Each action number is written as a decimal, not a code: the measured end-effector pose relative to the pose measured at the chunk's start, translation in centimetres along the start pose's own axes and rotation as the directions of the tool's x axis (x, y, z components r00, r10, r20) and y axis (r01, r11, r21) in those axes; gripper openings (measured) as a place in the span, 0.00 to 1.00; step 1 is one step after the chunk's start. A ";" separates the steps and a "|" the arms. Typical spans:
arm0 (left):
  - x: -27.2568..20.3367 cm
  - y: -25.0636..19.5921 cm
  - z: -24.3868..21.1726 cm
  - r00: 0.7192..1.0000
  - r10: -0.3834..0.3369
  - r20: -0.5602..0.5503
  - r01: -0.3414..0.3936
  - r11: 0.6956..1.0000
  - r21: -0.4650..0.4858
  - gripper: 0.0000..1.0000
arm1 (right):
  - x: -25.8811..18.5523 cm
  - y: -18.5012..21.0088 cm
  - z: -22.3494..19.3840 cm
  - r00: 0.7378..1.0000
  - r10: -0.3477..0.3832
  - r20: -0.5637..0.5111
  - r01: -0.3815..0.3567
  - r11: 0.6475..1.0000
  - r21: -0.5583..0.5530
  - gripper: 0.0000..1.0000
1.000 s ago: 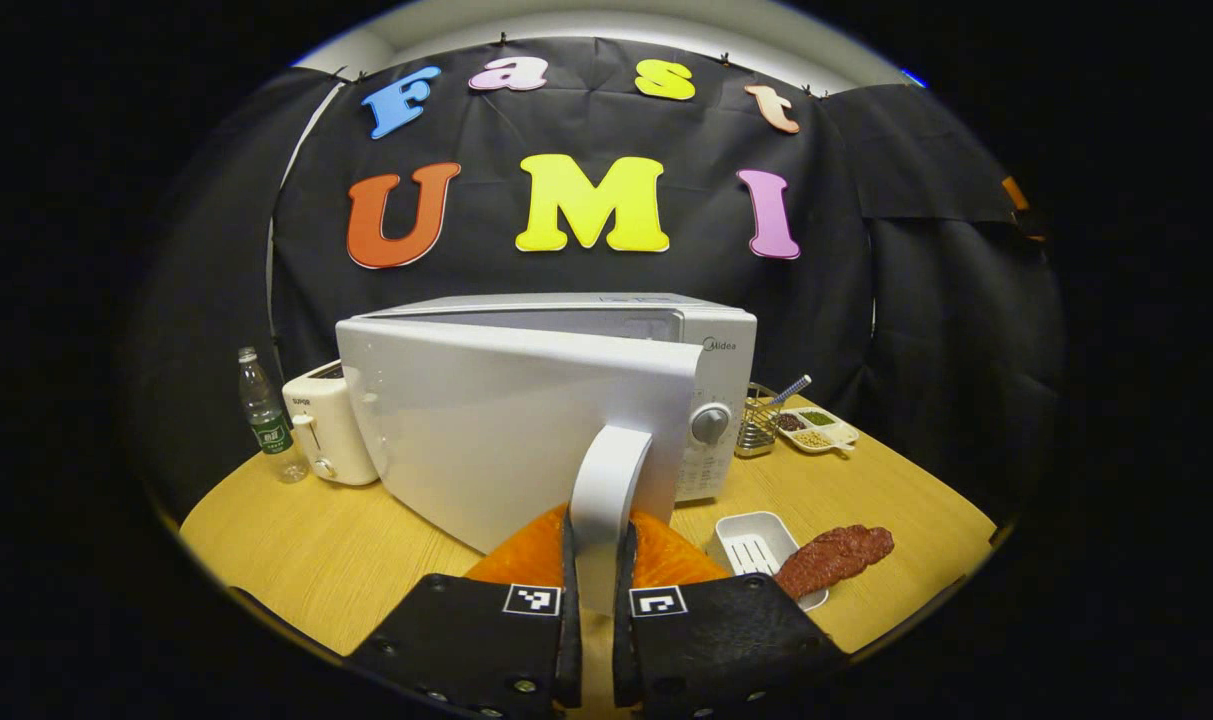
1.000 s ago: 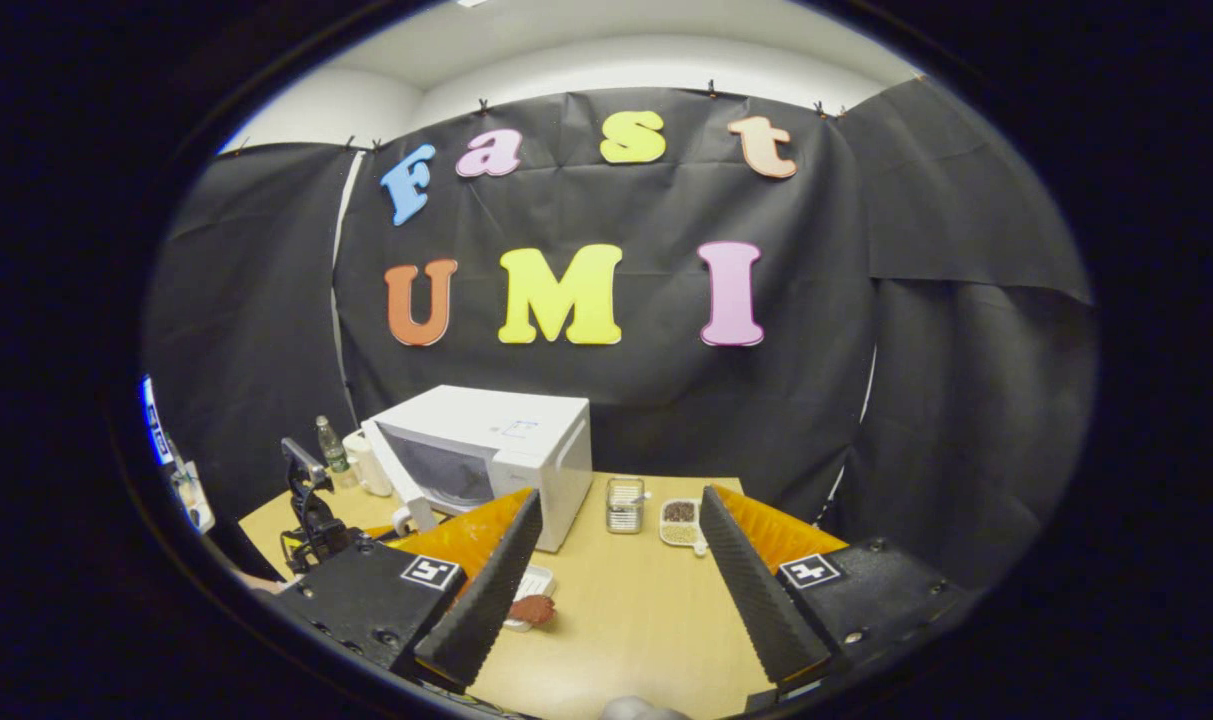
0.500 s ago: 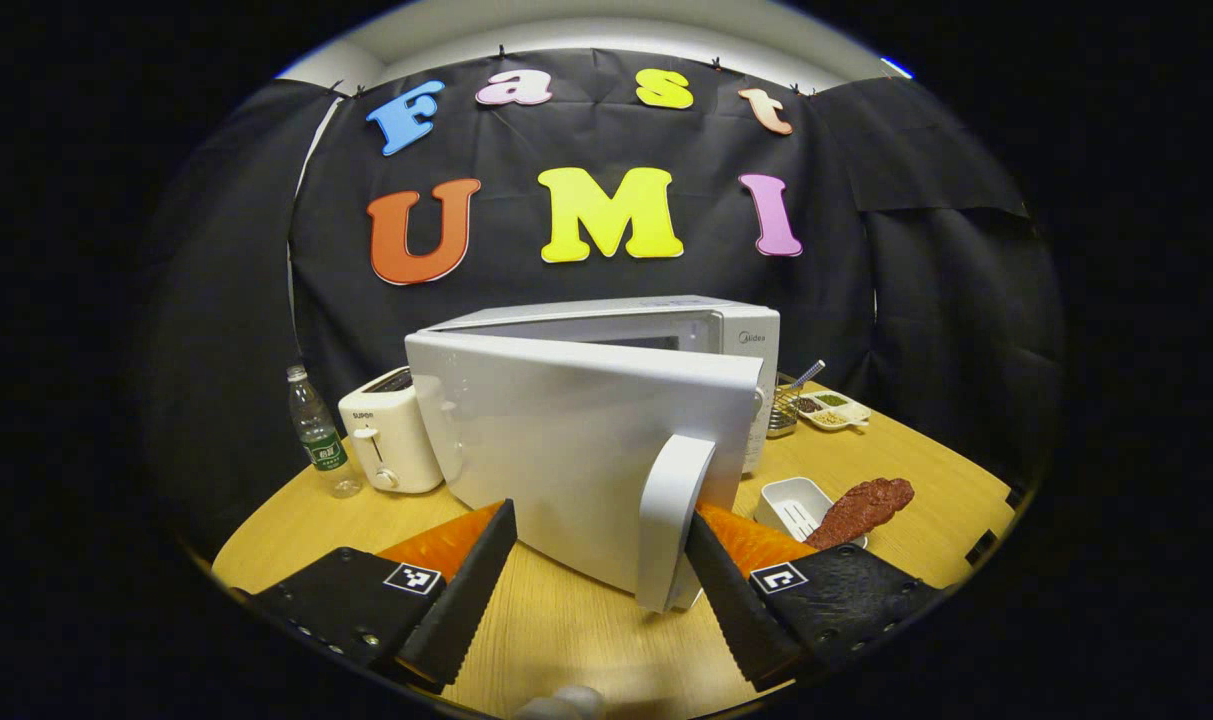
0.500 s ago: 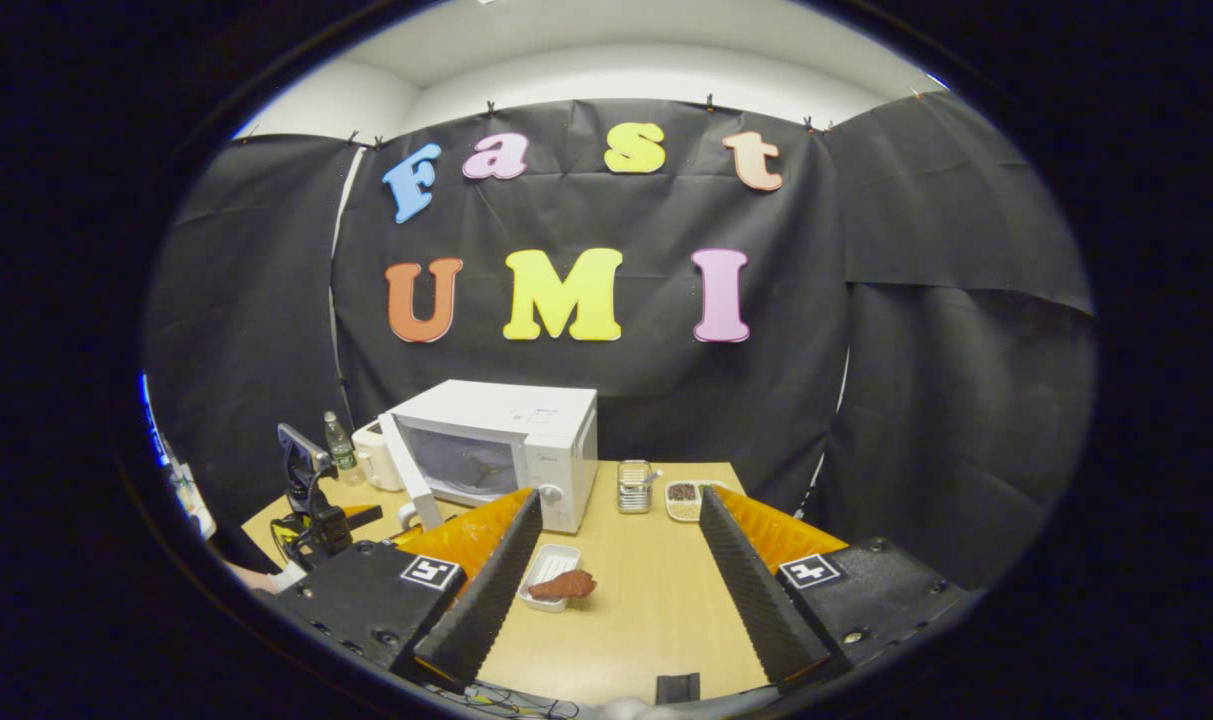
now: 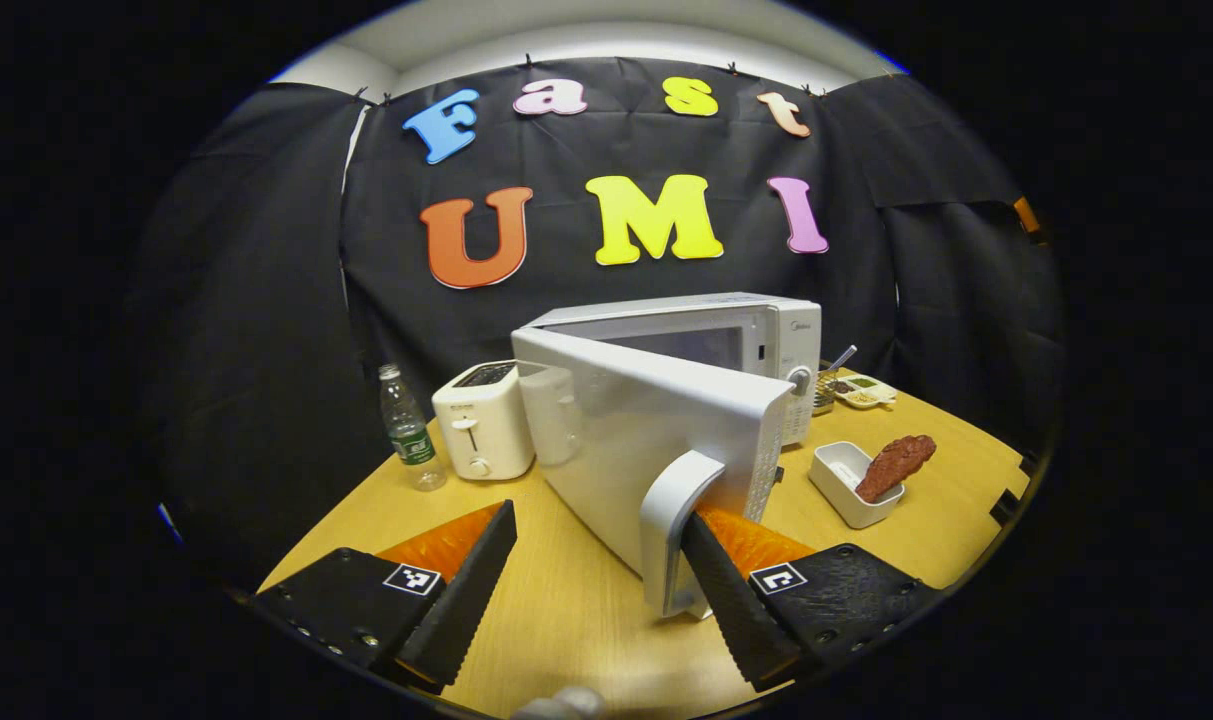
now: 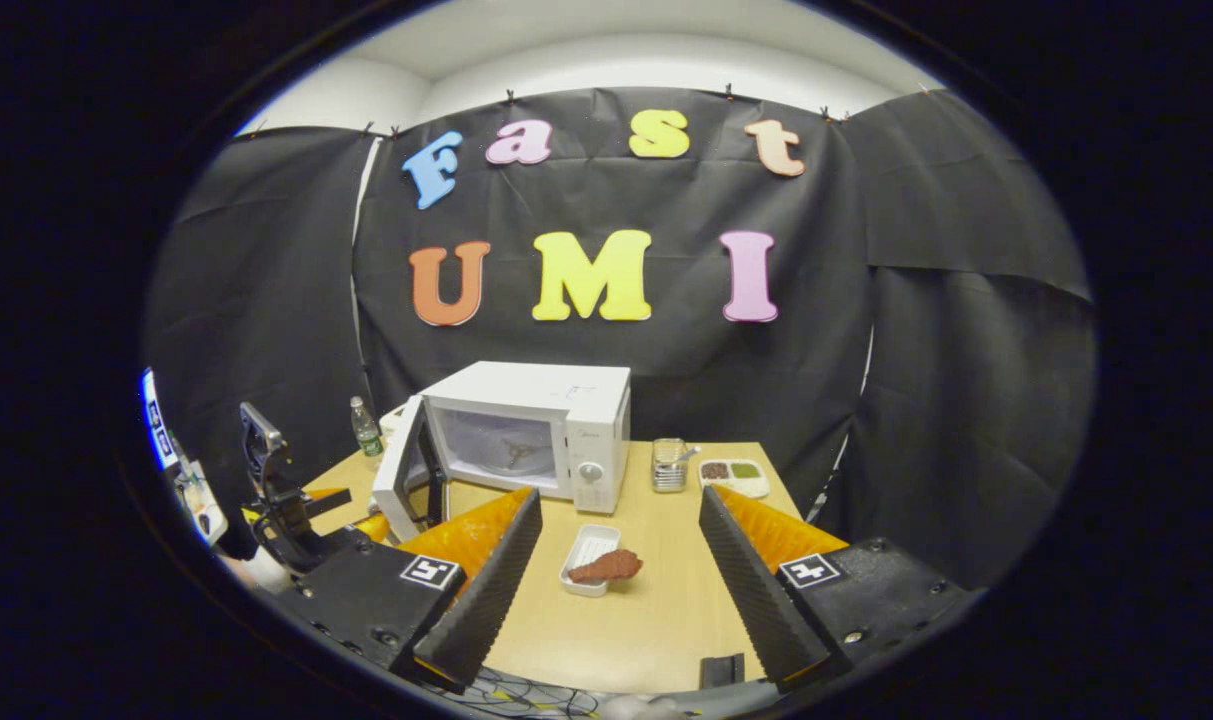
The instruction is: Open the microwave oven with the left hand, put the food in, and close the microwave oven.
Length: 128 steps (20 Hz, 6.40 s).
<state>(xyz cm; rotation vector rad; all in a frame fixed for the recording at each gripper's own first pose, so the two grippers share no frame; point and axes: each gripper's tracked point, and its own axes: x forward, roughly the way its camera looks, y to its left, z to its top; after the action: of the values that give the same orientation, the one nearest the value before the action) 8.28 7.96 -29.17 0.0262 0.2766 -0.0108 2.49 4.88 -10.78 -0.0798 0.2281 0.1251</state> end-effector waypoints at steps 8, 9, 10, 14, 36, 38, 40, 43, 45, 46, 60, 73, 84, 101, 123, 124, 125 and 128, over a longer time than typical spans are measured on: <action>-2.0 7.7 -1.9 0.996 0.065 -0.064 -0.069 0.995 -0.067 0.97 | 2.7 1.2 -3.3 0.998 0.039 -0.059 -0.039 0.999 -0.007 1.00; -2.2 7.9 -2.2 0.995 0.067 -0.078 -0.072 0.995 -0.071 0.96 | 3.2 1.2 -3.8 0.997 0.047 -0.066 -0.047 0.999 -0.001 1.00; -2.7 8.1 -2.1 0.994 0.074 -0.074 -0.079 0.995 -0.064 0.96 | 3.6 1.0 -4.2 0.996 0.049 -0.079 -0.049 0.999 0.002 1.00; -4.8 11.2 -2.5 0.983 0.171 -0.069 -0.173 0.985 -0.020 0.96 | 6.3 0.4 -5.9 0.991 0.072 -0.110 -0.072 0.997 0.003 1.00; -8.4 -3.6 13.4 0.964 0.261 0.047 -0.258 0.964 -0.068 0.96 | 23.5 -2.0 -22.5 0.665 0.534 -0.522 -0.219 0.807 0.548 0.50; -8.3 -4.7 14.2 0.961 0.271 0.050 -0.267 0.961 -0.065 0.96 | 23.7 -1.6 -22.4 0.640 0.570 -0.516 -0.203 0.773 0.602 0.39; -8.1 -5.4 14.7 0.962 0.267 0.054 -0.264 0.963 -0.061 0.96 | 23.7 -1.5 -21.9 0.626 0.591 -0.509 -0.209 0.756 0.621 0.13; -7.8 -5.7 15.0 0.966 0.252 0.060 -0.250 0.967 -0.048 0.96 | 23.4 -1.2 -20.9 0.627 0.598 -0.499 -0.249 0.761 0.599 0.16; -7.6 -5.4 15.0 0.969 0.238 0.064 -0.235 0.971 -0.052 0.96 | 23.0 -1.1 -19.3 0.650 0.587 -0.482 -0.267 0.771 0.579 0.15; -7.4 -5.2 14.9 0.972 0.228 0.064 -0.224 0.973 -0.057 0.96 | 22.9 -1.0 -18.3 0.664 0.579 -0.472 -0.274 0.777 0.567 0.15; -7.4 2.9 13.0 0.995 0.016 0.100 -0.014 1.000 -0.023 0.96 | 30.2 13.2 -5.1 0.936 0.347 -0.052 -0.195 0.637 0.746 0.15; -6.2 11.4 7.5 0.990 0.118 0.078 -0.113 0.992 -0.063 0.96 | 46.9 24.3 -10.3 0.998 0.056 0.006 -0.040 0.622 0.782 0.15; -5.3 12.5 7.4 0.985 0.152 0.078 -0.146 0.986 -0.080 0.96 | 50.1 24.9 -10.9 0.999 -0.039 0.013 0.028 0.866 0.499 0.28; -6.2 12.1 9.6 0.976 0.173 0.135 -0.161 0.982 -0.097 0.96 | 44.0 23.7 -7.7 0.999 0.014 0.045 -0.026 0.962 0.271 1.00; -9.6 11.3 13.6 0.977 0.125 0.175 -0.120 0.992 -0.040 0.96 | 6.5 10.2 2.3 0.999 0.021 0.044 -0.019 0.999 -0.043 1.00; -9.4 11.3 13.6 0.977 0.122 0.176 -0.118 0.992 -0.036 0.88 | 5.9 10.4 1.7 0.999 0.023 0.030 -0.022 0.999 -0.049 0.91; -9.3 11.2 13.3 0.978 0.118 0.173 -0.114 0.993 -0.033 0.96 | 5.3 10.5 1.3 1.000 0.020 0.019 -0.019 0.998 -0.052 1.00; -8.8 11.2 12.4 0.980 0.100 0.170 -0.097 0.995 -0.029 0.93 | 4.2 10.7 0.8 1.000 0.014 0.012 -0.014 0.999 -0.038 1.00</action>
<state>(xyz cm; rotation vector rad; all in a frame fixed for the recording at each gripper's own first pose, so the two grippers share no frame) 3.38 18.89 -14.52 0.0187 0.1035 0.0881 5.28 15.99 -11.67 -0.1151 0.2139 0.1438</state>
